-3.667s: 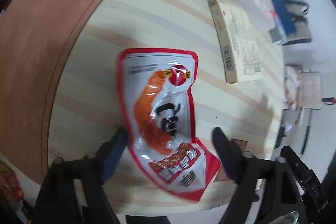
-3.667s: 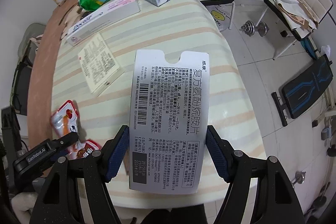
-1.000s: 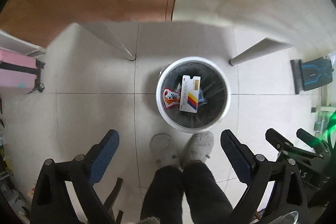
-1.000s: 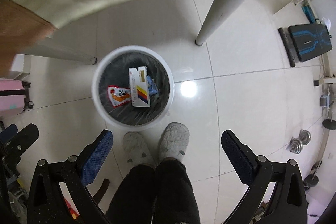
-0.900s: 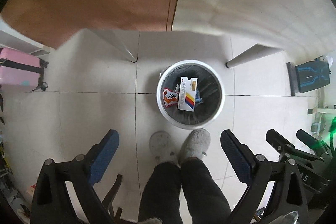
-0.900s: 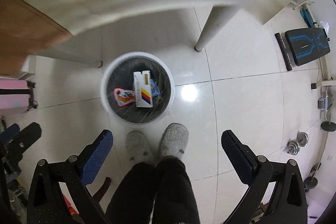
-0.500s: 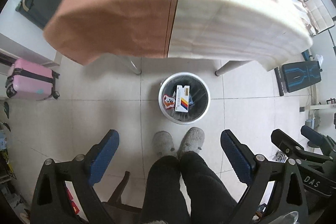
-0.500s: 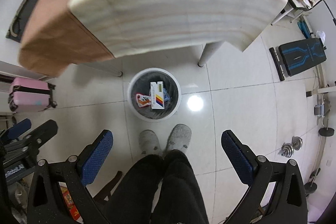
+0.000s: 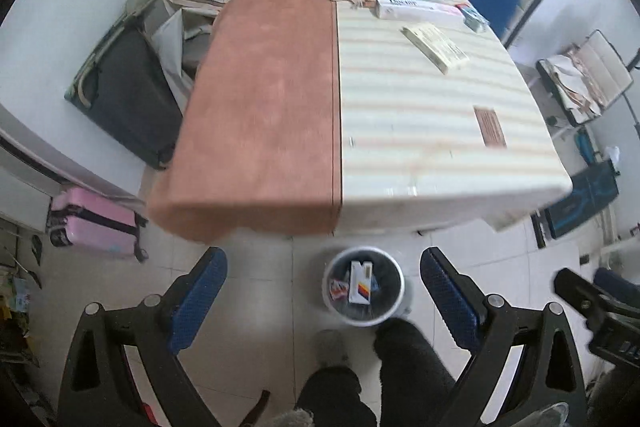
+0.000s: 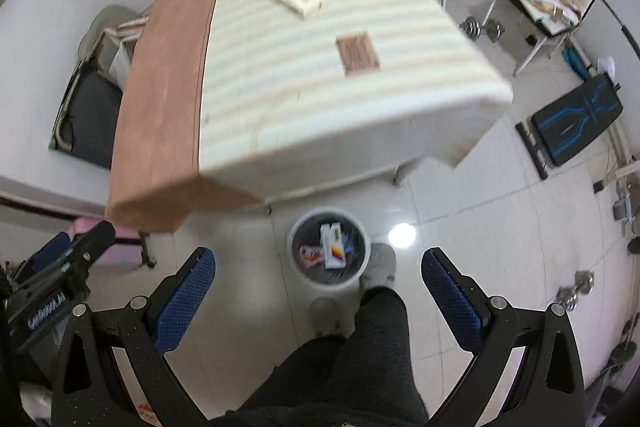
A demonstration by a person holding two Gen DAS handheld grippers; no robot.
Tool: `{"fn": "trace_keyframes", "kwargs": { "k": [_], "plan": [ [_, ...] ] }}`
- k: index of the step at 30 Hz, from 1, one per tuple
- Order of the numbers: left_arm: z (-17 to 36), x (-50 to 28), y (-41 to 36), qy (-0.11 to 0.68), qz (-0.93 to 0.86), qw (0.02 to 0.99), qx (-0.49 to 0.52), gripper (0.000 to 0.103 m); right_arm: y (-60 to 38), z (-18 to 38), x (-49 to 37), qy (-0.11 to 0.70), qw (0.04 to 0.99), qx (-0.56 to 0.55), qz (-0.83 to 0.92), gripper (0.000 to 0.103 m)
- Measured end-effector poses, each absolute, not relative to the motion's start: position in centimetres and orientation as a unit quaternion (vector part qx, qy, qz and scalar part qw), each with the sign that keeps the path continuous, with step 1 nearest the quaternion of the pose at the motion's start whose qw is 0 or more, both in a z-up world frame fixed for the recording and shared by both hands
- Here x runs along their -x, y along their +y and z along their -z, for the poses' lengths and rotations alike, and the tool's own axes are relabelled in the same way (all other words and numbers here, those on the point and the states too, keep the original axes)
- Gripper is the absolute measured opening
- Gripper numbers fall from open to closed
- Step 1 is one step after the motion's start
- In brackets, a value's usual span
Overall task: Collect trash
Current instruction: 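Grasp the cream medicine box with the left tool while the right tool grasps the milk carton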
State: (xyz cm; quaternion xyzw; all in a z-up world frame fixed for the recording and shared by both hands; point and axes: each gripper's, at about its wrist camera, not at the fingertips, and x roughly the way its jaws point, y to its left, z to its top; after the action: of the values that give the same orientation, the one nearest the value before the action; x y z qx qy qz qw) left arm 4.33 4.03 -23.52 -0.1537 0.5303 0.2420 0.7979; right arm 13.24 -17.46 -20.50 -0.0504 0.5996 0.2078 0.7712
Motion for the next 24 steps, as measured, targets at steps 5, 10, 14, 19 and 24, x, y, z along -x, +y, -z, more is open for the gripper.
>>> {"fn": "trace_keyframes", "kwargs": {
  "k": [5, 10, 14, 19, 24],
  "plan": [
    [23.6, -11.3, 6.9, 0.542, -0.241, 0.785, 0.179, 0.103, -16.3, 19.5, -21.5, 0.593, 0.780, 0.054, -0.194, 0.103],
    [24.4, -20.3, 9.0, 0.568, -0.243, 0.761, 0.198, 0.103, -14.7, 21.4, -32.3, 0.597, 0.778, 0.057, -0.189, 0.103],
    [27.2, -28.9, 10.2, 0.597, -0.235, 0.722, 0.258, 0.103, -13.1, 22.7, -42.4, 0.605, 0.770, 0.066, -0.191, 0.103],
    [31.8, -38.8, 10.6, 0.622, -0.225, 0.674, 0.331, 0.103, -10.3, 25.0, -53.8, 0.620, 0.751, 0.090, -0.207, 0.103],
    [36.6, -45.0, 12.2, 0.640, -0.239, 0.630, 0.368, 0.100, -6.5, 27.2, -62.3, 0.609, 0.744, 0.144, -0.234, 0.100]
  ]
}}
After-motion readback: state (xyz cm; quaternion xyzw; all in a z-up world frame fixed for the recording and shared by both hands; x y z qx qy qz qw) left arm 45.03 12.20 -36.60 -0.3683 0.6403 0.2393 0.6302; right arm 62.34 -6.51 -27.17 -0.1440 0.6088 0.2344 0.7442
